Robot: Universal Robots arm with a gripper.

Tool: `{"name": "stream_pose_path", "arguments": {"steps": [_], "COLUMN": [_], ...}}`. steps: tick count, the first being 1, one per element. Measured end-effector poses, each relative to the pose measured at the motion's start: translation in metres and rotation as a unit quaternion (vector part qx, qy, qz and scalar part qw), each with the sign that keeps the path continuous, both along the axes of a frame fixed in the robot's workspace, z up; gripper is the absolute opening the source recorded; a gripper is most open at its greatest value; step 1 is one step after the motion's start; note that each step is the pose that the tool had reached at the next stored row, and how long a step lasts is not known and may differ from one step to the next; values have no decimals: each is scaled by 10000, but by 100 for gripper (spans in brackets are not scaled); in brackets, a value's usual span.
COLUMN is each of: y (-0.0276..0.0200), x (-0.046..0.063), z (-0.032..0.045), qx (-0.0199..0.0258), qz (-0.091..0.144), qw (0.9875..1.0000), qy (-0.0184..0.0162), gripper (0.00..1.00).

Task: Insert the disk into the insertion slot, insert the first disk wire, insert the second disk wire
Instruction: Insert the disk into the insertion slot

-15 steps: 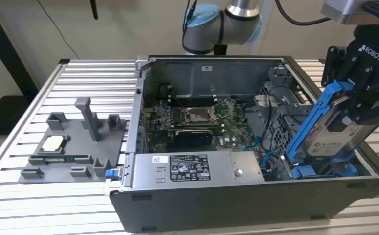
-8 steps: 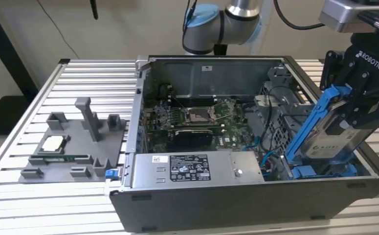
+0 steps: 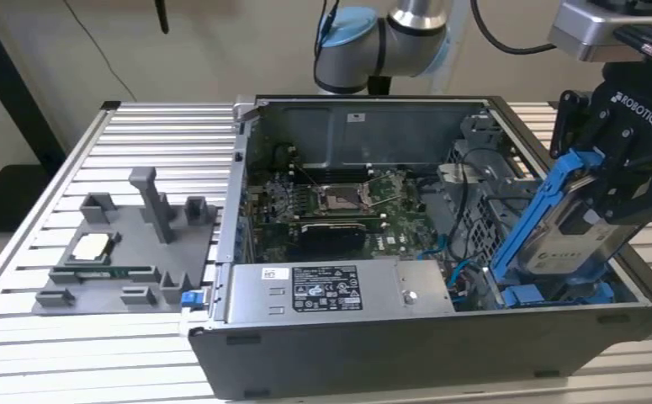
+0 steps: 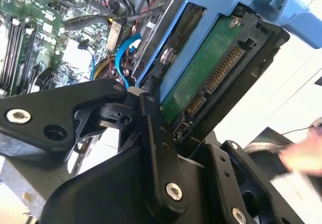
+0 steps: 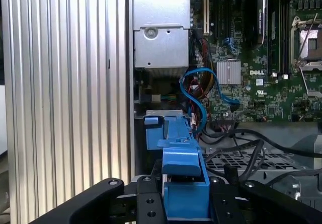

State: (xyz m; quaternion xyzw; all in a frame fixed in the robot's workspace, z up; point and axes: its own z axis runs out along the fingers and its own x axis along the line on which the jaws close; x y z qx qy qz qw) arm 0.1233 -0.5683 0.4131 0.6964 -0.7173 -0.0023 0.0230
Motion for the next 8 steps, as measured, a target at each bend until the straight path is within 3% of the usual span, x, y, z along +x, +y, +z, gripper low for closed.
{"name": "stream_pose_path", "arguments": {"steps": [8], "y": [0], "x": [2], "z": [-33], "qx": [3], "qz": [0], "qw": [10000], "qy": [-1], "gripper": [33]}}
